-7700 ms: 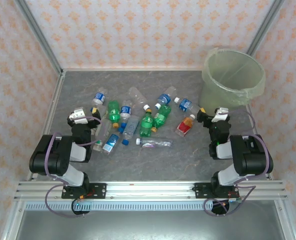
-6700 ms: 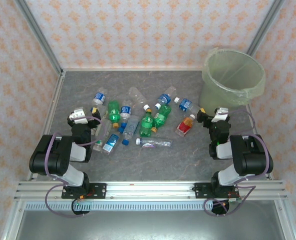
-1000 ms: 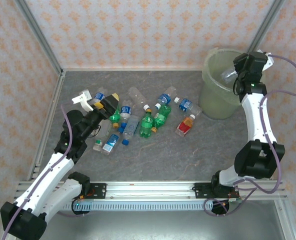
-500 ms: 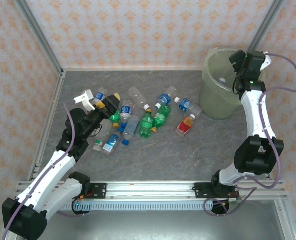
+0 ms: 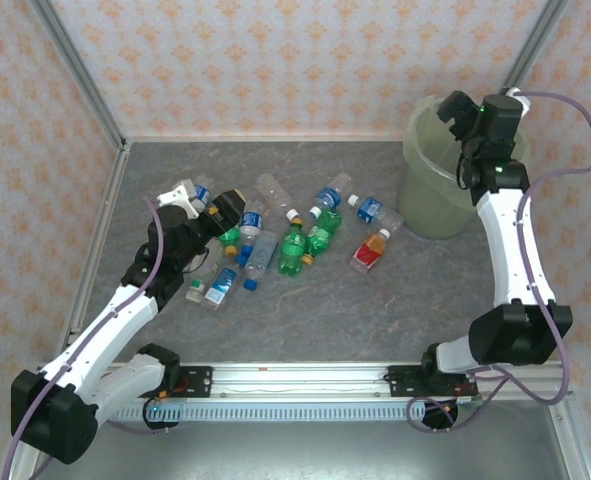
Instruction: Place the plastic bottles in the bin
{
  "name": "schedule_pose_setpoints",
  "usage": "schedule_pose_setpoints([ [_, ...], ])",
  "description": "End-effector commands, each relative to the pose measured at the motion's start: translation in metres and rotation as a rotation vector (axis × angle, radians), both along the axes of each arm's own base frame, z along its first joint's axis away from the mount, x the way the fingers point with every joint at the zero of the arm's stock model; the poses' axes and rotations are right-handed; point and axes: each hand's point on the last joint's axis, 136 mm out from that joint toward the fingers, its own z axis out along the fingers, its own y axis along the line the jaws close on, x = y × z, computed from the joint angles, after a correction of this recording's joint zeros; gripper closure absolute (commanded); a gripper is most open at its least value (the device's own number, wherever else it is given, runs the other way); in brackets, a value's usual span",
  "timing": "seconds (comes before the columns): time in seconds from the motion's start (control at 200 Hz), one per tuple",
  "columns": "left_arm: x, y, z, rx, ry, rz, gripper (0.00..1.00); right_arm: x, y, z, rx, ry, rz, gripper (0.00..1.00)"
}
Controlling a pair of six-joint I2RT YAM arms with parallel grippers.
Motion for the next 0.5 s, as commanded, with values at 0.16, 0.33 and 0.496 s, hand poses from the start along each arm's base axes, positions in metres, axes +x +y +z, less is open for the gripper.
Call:
schedule_pose_setpoints([
  [0.16, -0.001, 0.026, -0.035, 0.132, 0.179, 0.132, 0.01, -0.025, 0.079, 0.015, -0.104, 0.001, 0.186, 0.0],
  [0.33, -0.011, 0.028, -0.059, 0.194, 0.271, 0.136, 0.01, -0.036, 0.14, -0.016, -0.097, 0.052, 0.31, 0.0],
  [0.496, -0.018, 0.009, -0.058, 0.158, 0.233, 0.036, 0.01, -0.046, 0.199, -0.068, -0.084, 0.161, 0.408, 0.0],
])
